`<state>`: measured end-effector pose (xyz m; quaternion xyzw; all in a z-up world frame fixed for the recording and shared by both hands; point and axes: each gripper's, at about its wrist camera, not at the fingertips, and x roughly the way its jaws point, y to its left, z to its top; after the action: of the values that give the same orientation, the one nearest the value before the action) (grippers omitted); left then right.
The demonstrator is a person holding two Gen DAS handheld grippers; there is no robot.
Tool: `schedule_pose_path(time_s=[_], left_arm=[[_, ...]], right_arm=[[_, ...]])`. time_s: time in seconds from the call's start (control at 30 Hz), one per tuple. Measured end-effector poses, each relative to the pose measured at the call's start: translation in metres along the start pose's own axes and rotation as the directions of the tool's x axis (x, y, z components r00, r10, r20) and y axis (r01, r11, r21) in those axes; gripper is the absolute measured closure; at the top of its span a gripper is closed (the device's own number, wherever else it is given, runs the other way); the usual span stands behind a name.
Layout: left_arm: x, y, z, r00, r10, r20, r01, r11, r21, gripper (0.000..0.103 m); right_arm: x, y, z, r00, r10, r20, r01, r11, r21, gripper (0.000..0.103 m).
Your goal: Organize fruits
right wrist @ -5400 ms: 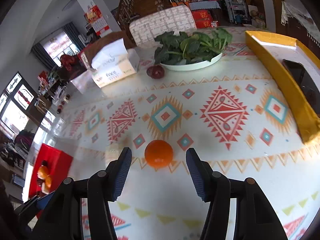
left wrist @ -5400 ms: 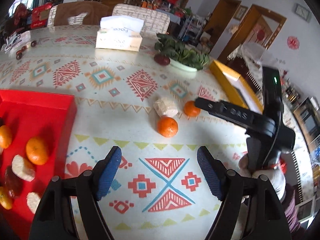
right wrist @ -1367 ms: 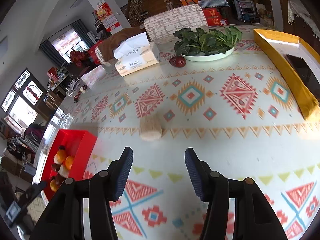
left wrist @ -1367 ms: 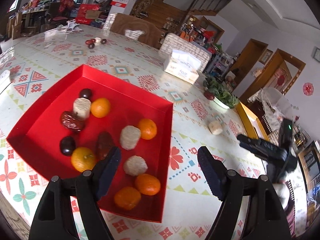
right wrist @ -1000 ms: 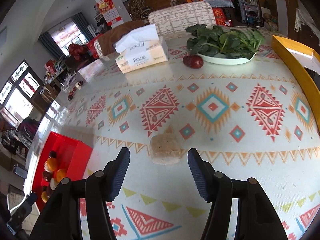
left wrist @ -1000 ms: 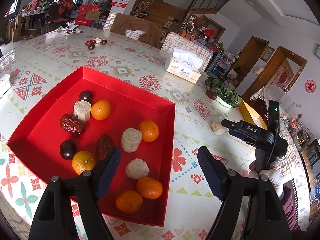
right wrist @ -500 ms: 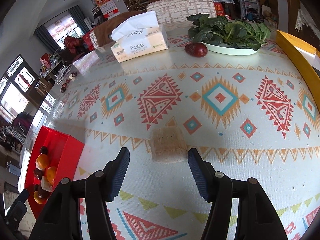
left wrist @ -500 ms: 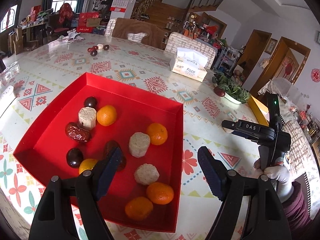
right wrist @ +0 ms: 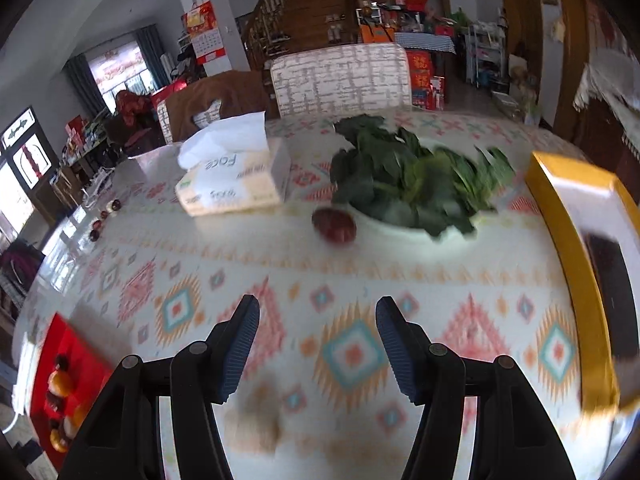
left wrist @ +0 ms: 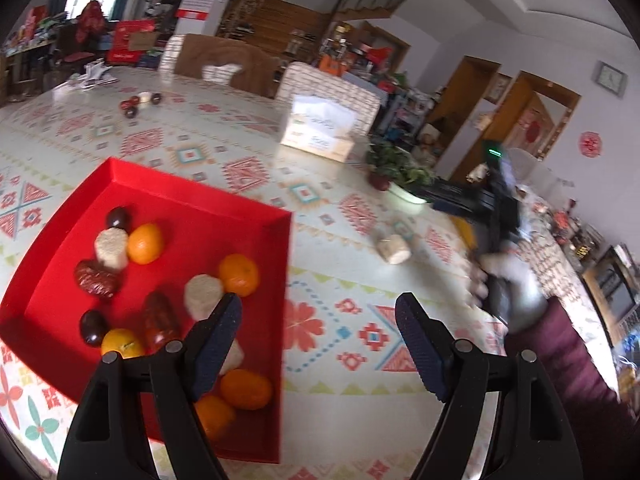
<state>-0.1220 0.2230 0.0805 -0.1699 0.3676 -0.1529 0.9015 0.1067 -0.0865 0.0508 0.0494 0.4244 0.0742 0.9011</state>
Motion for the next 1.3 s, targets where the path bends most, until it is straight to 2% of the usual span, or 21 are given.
schedule_pose_path(time_s=[0.17,0.3,0.4,0.53,0.57,0.6,0.63,0.7,0.83,0.97,1.13,1.23,1.3], left_arm=[[0.002,-0.004,0.011,0.999,-0.036,-0.02,0.037,0.998,0.044,0.024],[0.018,-0.004,0.015,0.997,-0.054,-0.064,0.059,0.996,0.074,0.023],[0.034,-0.001,0.017,0.993,-0.065,-0.098,0.072,0.995,0.072,0.023],[0.051,0.005,0.015,0.988,-0.079,-0.136,0.085,0.996,0.041,0.023],[0.054,0.006,0.014,0.987,-0.078,-0.143,0.084,0.996,0.034,0.023],[0.056,0.007,0.013,0.986,-0.077,-0.149,0.083,0.996,0.029,0.023],[0.058,0.008,0.011,0.985,-0.075,-0.156,0.08,0.997,0.024,0.023],[0.059,0.009,0.011,0.985,-0.068,-0.158,0.073,0.997,0.021,0.023],[0.056,0.009,0.013,0.987,-0.058,-0.147,0.061,0.998,0.015,0.023],[0.051,0.001,0.015,0.989,-0.063,-0.134,0.067,0.997,0.027,0.023],[0.053,-0.015,0.015,0.988,-0.076,-0.135,0.08,0.997,0.023,0.023],[0.057,-0.029,0.014,0.986,-0.09,-0.141,0.093,0.996,0.013,0.023],[0.062,-0.038,0.013,0.985,-0.093,-0.144,0.096,0.995,0.011,0.023]], right_arm=[[0.047,0.002,0.031,0.997,-0.071,-0.02,0.07,0.997,-0.045,0.038],[0.076,-0.006,0.044,0.994,-0.1,-0.05,0.1,0.995,-0.013,0.038],[0.091,-0.007,0.05,0.99,-0.125,-0.072,0.125,0.992,-0.004,0.037],[0.104,0.005,0.05,0.98,-0.179,-0.089,0.175,0.983,-0.047,0.039],[0.109,0.009,0.049,0.975,-0.199,-0.097,0.194,0.979,-0.059,0.045],[0.112,0.011,0.047,0.972,-0.21,-0.104,0.204,0.977,-0.068,0.057],[0.115,0.014,0.045,0.968,-0.226,-0.11,0.219,0.973,-0.078,0.062],[0.112,0.016,0.043,0.968,-0.231,-0.097,0.224,0.972,-0.075,0.065],[0.094,0.013,0.034,0.977,-0.191,-0.093,0.187,0.981,-0.049,0.067],[0.051,0.003,0.013,0.991,-0.105,-0.081,0.105,0.994,0.003,0.071],[-0.021,-0.014,-0.037,0.999,0.0,-0.051,0.002,0.999,0.049,0.072],[-0.044,-0.019,-0.065,0.998,0.027,-0.053,-0.024,0.998,0.052,0.072],[-0.05,-0.022,-0.075,0.999,0.013,-0.037,-0.011,0.999,0.041,0.072]])
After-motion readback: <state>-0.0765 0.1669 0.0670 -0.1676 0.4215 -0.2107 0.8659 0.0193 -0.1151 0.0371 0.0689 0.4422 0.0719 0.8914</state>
